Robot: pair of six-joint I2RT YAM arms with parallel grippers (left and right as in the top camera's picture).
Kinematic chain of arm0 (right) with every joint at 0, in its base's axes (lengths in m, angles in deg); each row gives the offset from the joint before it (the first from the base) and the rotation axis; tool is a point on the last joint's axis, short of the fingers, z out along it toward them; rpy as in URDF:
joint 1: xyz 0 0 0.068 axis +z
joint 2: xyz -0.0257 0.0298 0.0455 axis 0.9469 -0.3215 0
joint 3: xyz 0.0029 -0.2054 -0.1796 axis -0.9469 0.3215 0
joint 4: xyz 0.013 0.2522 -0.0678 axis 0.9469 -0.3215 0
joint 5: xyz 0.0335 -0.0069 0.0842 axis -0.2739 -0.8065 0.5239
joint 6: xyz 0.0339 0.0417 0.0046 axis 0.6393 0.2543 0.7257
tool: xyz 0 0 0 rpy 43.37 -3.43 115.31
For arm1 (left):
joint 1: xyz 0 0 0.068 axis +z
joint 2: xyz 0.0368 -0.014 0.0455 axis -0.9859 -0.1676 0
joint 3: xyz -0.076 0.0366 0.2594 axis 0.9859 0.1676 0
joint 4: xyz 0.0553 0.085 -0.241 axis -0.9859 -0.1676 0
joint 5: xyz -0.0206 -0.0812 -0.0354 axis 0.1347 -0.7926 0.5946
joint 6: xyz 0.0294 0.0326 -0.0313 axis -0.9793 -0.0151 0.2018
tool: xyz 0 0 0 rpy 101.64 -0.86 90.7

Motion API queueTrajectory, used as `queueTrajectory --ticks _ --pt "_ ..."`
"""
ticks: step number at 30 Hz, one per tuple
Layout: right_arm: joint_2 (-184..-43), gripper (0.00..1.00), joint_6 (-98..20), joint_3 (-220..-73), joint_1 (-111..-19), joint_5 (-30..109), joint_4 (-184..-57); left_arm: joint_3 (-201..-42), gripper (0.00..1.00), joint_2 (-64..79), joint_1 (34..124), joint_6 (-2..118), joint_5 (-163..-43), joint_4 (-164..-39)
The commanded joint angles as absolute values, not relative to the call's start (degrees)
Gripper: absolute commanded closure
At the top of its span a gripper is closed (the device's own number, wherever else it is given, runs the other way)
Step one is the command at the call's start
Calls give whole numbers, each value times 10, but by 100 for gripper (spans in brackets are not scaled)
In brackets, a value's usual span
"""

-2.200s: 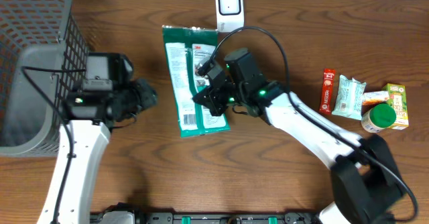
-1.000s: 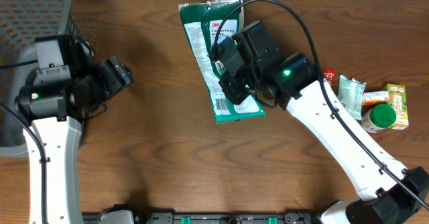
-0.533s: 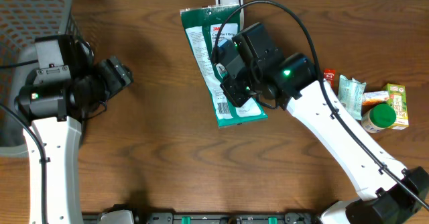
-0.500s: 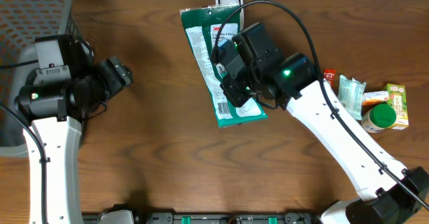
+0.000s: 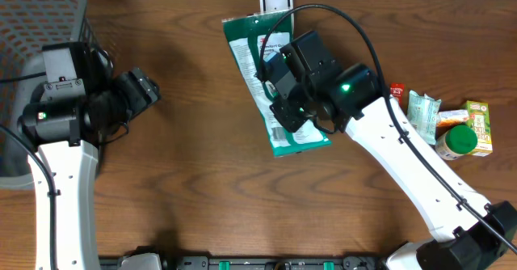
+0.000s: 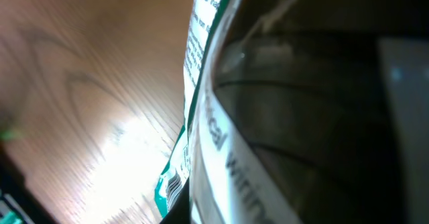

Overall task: Scan the item barcode
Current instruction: 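Raise the gloves pack up to the white scanner with the right gripper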

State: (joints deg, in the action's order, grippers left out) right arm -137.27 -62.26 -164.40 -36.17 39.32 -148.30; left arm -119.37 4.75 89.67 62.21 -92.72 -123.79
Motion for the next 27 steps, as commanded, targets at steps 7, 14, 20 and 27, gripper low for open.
queueTrajectory --ticks 7,14,20,27 --pt "-1388 99 -672 -1869 -342 233 -1570 -1197 15 45 899 617 -924 -1238" --pt "-1445 99 -786 -1983 -323 169 -1583 -1197 15 45 899 617 -924 -1238" --pt "-1514 99 -967 -1983 -291 38 -1526 -1197 15 45 899 617 -924 -1239" --pt "-1597 99 -1098 -1983 -282 -67 -1410 -1197 15 45 899 617 -924 -1238"
